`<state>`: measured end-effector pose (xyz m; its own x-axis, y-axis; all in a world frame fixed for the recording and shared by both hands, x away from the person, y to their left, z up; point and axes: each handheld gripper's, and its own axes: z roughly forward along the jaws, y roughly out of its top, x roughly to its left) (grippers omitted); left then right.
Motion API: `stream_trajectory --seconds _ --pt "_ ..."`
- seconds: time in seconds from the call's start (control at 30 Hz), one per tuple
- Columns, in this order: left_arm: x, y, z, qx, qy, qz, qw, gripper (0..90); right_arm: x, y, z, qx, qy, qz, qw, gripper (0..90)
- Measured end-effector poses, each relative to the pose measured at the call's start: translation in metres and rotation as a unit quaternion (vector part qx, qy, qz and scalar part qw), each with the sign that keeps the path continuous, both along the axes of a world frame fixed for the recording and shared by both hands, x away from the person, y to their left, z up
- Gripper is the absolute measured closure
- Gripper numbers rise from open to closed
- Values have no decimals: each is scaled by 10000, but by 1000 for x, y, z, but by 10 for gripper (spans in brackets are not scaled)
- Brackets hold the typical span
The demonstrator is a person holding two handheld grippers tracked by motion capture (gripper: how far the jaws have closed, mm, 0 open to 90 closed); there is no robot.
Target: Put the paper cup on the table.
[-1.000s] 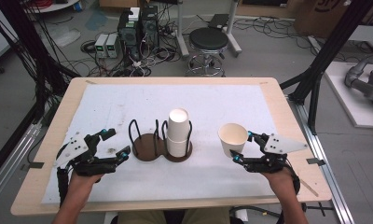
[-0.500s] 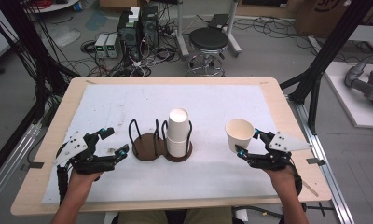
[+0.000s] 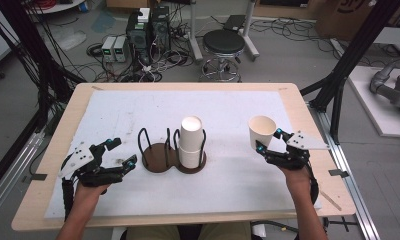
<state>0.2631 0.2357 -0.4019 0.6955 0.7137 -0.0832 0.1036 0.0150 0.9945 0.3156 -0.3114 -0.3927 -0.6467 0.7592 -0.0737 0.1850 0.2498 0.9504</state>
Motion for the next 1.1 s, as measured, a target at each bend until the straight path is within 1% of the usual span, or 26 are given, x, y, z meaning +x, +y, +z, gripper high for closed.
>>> stream_trajectory --seconds 0.03,0.1,0.2,0.23,0.33,0.4,0.43,0.47,0.5,0.6,0.63,0.67,0.7,0.73,0.8,0.87,0.93,0.97,1.1 --pt "0 0 -1 -7 3 1 10000 170 7 0 -4 37 31 -171 9998 330" --pt "0 0 -1 3 1 0 10000 170 12 0 -7 51 16 -312 9995 330" --pt "-1 0 -1 0 8 -4 10000 170 18 1 -12 33 34 -441 9990 330" --pt "-1 0 -1 0 8 -4 10000 170 18 1 -12 33 34 -441 9990 330" --pt "-2 0 -2 22 4 -2 10000 170 25 -1 -20 132 162 -648 9977 330" --pt "-2 -1 -2 37 19 -23 10000 172 28 -3 -24 145 230 -789 9965 330" --pt "-2 -1 -2 37 19 -23 10000 172 28 -3 -24 145 230 -789 9965 330" --pt "-2 -2 -3 55 29 -39 10000 172 33 -5 -29 191 318 -903 9952 330" --pt "-2 -3 -3 77 32 -45 10000 173 35 -5 -31 204 351 -964 9945 330" --pt "-1 -4 -4 97 41 -55 9999 173 39 -6 -34 203 388 -1044 9936 330" --pt "-1 -4 -5 94 59 -48 9999 173 43 -5 -38 177 465 -1176 9918 329" --pt "0 -4 -5 96 59 -45 9999 173 46 -5 -40 178 522 -1197 9913 329" --pt "0 -4 -5 96 59 -45 9999 172 46 -5 -40 178 522 -1197 9913 329" --pt "0 -4 -5 92 61 -44 9999 173 49 -4 -44 114 632 -1239 9902 328" --pt "0 -4 -5 85 71 -30 9999 173 52 -2 -48 75 740 -1254 9893 328" --pt "0 -3 -6 86 79 -32 9999 172 53 -2 -49 66 765 -1255 9891 328" --pt "-1 -3 -6 91 89 -29 9999 173 55 0 -54 -12 948 -1251 9876 328" --pt "-1 -3 -6 88 87 -27 9999 172 55 -1 -55 -9 1000 -1242 9872 328" --pt "-1 -3 -6 85 92 -31 9999 173 55 -2 -57 28 1025 -1247 9869 326"
